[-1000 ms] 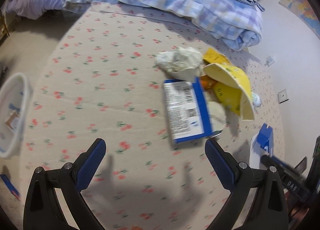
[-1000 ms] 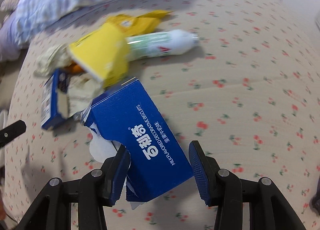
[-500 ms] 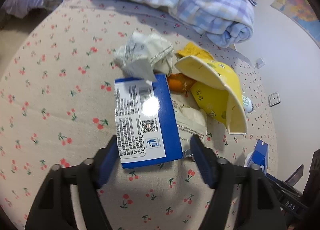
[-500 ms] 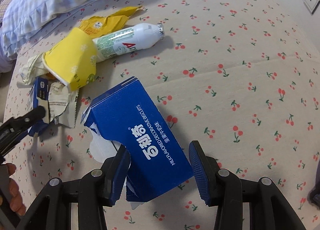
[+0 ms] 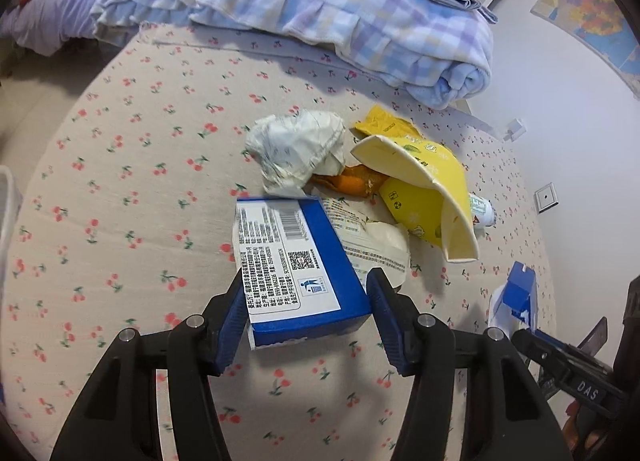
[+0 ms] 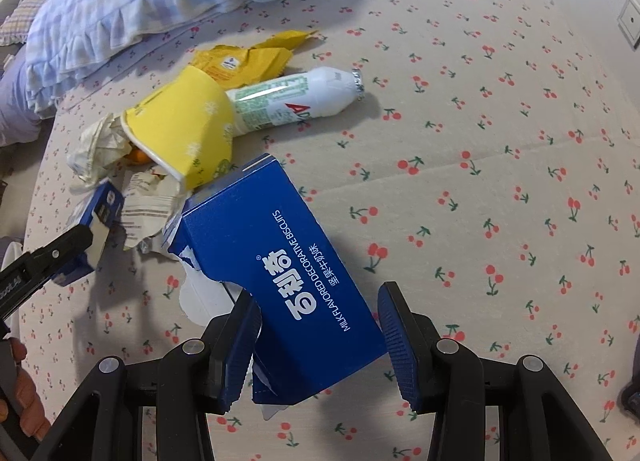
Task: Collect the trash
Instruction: 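Grasp the torn blue biscuit box with the right tool while the left tool grasps the blue-white box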
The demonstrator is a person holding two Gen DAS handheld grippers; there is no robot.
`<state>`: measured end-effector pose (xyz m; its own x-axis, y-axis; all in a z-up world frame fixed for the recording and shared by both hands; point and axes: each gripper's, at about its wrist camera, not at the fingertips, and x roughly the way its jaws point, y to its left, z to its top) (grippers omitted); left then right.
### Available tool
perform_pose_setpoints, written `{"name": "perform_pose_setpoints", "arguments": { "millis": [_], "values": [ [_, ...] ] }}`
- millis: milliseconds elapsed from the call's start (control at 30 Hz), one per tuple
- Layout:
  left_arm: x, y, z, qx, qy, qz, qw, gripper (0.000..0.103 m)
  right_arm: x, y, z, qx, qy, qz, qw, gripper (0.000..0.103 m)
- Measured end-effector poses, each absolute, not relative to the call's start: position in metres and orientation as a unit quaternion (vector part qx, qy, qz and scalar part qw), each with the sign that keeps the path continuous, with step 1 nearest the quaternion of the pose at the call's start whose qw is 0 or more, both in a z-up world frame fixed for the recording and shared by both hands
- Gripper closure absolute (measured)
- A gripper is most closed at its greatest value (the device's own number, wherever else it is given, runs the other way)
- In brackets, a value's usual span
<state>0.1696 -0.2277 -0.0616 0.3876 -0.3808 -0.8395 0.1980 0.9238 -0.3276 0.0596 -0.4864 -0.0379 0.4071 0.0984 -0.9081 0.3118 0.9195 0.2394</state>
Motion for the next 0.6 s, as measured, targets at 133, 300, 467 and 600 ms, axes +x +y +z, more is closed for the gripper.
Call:
{"name": "perform_pose_setpoints", "arguments": {
  "millis": [133, 300, 467, 600],
  "values": [
    [0.164, -0.213, -0.055, -0.081, 0.523, -0.171, 0.831, 0.049, 0.062, -0.479, -0.033, 0.188, 0.537, -0.059, 0.820, 0.051],
    [0.159, -0.194, -0.047, -0.081, 0.518, -0.165, 0.835, 0.049, 0.066, -0.466, -0.024, 0.186, 0.528, -0.046, 0.828, 0.051],
    [0.153, -0.175, -0.038, -0.081, 0.512, -0.160, 0.840, 0.049, 0.071, -0.449, -0.019, 0.183, 0.524, -0.031, 0.831, 0.051],
    [0.150, -0.160, -0.033, -0.082, 0.509, -0.152, 0.843, 0.050, 0.075, -0.433, -0.017, 0.178, 0.523, -0.018, 0.833, 0.051]
  ]
}}
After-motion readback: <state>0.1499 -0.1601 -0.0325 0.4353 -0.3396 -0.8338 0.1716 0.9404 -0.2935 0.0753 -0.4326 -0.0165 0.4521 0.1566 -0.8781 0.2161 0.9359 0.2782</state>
